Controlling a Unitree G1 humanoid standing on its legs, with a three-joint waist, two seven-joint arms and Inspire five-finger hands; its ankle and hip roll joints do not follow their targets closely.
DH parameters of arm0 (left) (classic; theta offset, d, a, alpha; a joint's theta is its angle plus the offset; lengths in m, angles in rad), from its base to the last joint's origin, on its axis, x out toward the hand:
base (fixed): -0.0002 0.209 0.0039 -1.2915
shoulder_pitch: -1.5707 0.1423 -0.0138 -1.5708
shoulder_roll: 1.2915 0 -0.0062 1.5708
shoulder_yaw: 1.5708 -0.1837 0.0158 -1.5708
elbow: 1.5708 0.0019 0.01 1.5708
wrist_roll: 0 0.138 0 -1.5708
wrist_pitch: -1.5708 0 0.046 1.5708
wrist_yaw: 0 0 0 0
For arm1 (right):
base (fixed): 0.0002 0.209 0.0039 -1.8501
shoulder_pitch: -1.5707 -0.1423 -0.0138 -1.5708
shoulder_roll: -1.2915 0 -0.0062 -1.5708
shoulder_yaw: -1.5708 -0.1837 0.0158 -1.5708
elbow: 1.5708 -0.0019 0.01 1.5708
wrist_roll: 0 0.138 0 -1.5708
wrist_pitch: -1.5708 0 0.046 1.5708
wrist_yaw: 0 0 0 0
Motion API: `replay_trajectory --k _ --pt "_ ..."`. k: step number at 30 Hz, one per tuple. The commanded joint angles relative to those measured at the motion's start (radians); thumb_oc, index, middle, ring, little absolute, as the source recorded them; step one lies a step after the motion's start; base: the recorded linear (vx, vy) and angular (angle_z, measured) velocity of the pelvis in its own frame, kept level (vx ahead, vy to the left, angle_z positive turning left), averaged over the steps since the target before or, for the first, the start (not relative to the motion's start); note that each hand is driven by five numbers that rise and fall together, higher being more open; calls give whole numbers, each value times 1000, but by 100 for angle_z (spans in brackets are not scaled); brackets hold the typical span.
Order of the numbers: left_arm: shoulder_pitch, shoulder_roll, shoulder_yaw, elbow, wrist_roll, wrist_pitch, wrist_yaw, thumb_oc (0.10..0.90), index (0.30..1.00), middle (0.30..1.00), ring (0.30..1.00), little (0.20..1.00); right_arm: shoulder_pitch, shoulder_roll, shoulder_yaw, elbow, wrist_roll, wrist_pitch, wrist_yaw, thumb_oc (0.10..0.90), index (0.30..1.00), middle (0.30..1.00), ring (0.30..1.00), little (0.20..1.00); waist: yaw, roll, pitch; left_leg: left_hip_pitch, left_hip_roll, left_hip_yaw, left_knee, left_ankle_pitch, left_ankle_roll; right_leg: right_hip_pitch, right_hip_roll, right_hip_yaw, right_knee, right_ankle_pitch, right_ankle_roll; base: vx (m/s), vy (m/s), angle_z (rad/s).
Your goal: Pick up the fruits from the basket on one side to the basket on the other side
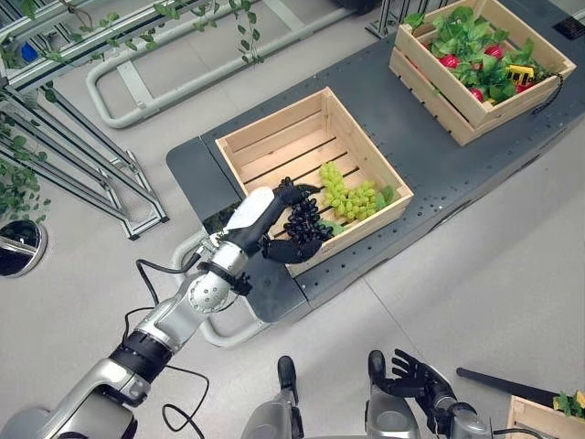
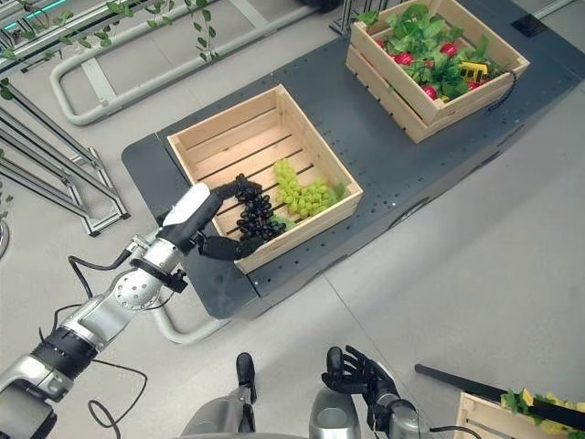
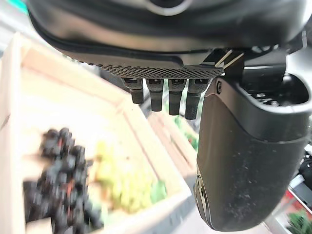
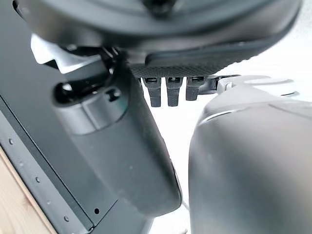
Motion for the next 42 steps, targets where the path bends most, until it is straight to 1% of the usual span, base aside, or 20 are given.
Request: replay_trajectory --k 1,4,5,6,8,10,13,14,16,17,19,20,23,26,27,30,34,36,41,42 --pt "-166 40 19 37 69 -20 205 800 900 900 900 900 -3 -36 16 -34 68 -39 38 800 900 900 900 900 -22 6 -19 -88 69 -57 119 -33 -8 -151 -8 72 166 30 -47 -20 -26 10" --pt "-227 47 -12 102 103 45 308 800 900 900 900 900 -16 -49 33 -45 85 -30 45 800 900 900 900 900 -32 2 -5 -95 77 -54 112 -24 -12 -160 1 75 164 29 -52 1 -22 4" --pt "-242 45 -22 124 114 49 331 800 900 900 900 900 -20 -50 38 -46 87 -31 45 800 900 900 900 900 -34 1 -1 -99 78 -53 111 -22 -14 -164 4 76 165 29 -54 -24 -28 -4" --pt "-277 41 -42 166 126 72 380 800 900 900 900 900 -32 -53 51 -53 97 -33 43 800 900 900 900 900 -38 -2 10 -111 82 -50 112 -17 -16 -177 10 77 169 29 -57 -66 -29 -5" --pt "-329 27 -72 230 145 96 430 800 900 900 900 900 -53 -57 68 -67 110 -34 36 800 900 900 900 900 -44 -8 29 -138 87 -45 127 -14 -19 -206 19 82 189 26 -62 -96 -27 -5" --pt "-406 -11 -110 334 199 136 506 800 900 900 900 900 -88 -63 98 -78 128 -51 26 800 900 900 900 900 -56 -19 66 -193 94 -42 181 -16 -26 -259 34 92 236 20 -72 -109 -17 -9" --pt "-456 -25 -140 395 249 162 539 800 900 900 900 900 -108 -67 114 -88 142 -56 22 800 900 900 900 900 -64 -27 88 -221 98 -37 213 -20 -28 -286 39 97 261 15 -78 -52 -3 -7" --pt "-500 -33 -170 439 265 179 549 800 900 900 900 900 -121 -72 122 -93 154 -60 24 800 900 900 900 900 -71 -33 102 -245 100 -36 237 -23 -31 -306 43 102 278 12 -81 -56 3 -7" --pt "-539 -41 -197 475 282 208 551 800 900 900 900 900 -134 -75 130 -100 159 -64 23 800 900 900 900 900 -78 -39 117 -267 100 -33 256 -25 -32 -327 48 104 295 9 -83 -53 5 -10" --pt "-582 -46 -230 517 290 224 546 800 900 900 900 900 -143 -79 138 -106 169 -70 23 800 900 900 900 900 -85 -44 130 -290 100 -32 276 -27 -33 -348 52 104 311 6 -85 -40 4 -7" --pt "-605 -52 -245 536 300 234 537 800 900 900 900 900 -150 -80 141 -111 174 -73 18 800 900 900 900 900 -89 -46 140 -306 99 -31 292 -29 -32 -362 52 105 324 4 -86 -40 14 -5" --pt "-640 -52 -272 557 315 264 520 800 900 900 900 900 -159 -84 144 -121 179 -79 11 800 900 900 900 900 -94 -48 152 -327 96 -29 312 -33 -31 -382 55 106 343 1 -87 -38 33 -5" --pt "-670 -56 -302 588 333 283 495 800 900 900 900 900 -166 -88 145 -131 184 -85 5 800 900 900 900 900 -101 -49 168 -347 95 -26 336 -38 -30 -400 56 108 365 -5 -88 -26 35 -8" --pt "-704 -36 -343 572 383 318 410 800 900 900 900 900 -171 -98 135 -138 185 -88 3 800 900 900 900 900 -106 -48 182 -371 91 -26 358 -44 -25 -423 56 110 387 -10 -89 -7 29 -7" --pt "-721 -21 -367 549 395 348 366 800 900 900 900 900 -172 -104 129 -146 190 -83 0 800 900 900 900 900 -108 -45 182 -383 88 -26 365 -44 -24 -432 54 112 389 -9 -90 5 31 -1" --pt "-735 -1 -382 517 411 372 321 800 900 900 900 900 -173 -113 128 -150 183 -81 5 800 900 900 900 900 -107 -40 182 -399 87 -22 374 -49 -21 -447 49 112 396 -13 -90 -1 13 0" --pt "-761 75 -405 358 474 465 136 800 900 900 900 900 -162 -126 104 -157 189 -89 1 800 900 900 900 900 -97 -23 182 -419 80 -27 384 -52 -20 -457 42 108 399 -16 -92 3 -2 1" --pt "-764 101 -411 326 495 490 102 800 900 900 900 900 -161 -130 98 -163 192 -83 -2 800 900 900 900 900 -93 -19 182 -425 78 -32 384 -51 -20 -458 41 106 392 -14 -92 0 0 0" --pt "-782 168 -429 253 554 481 -1 800 900 900 900 900 -154 -137 93 -179 185 -75 4 800 900 900 900 900 -80 -7 182 -430 74 -39 378 -47 -19 -452 39 95 381 -15 -94 1 -14 0" --pt "-793 179 -440 244 587 470 -42 800 900 900 900 900 -155 -137 94 -180 188 -75 2 800 900 900 900 900 -78 -5 182 -433 73 -42 380 -47 -19 -452 40 94 382 -16 -95 0 0 0"
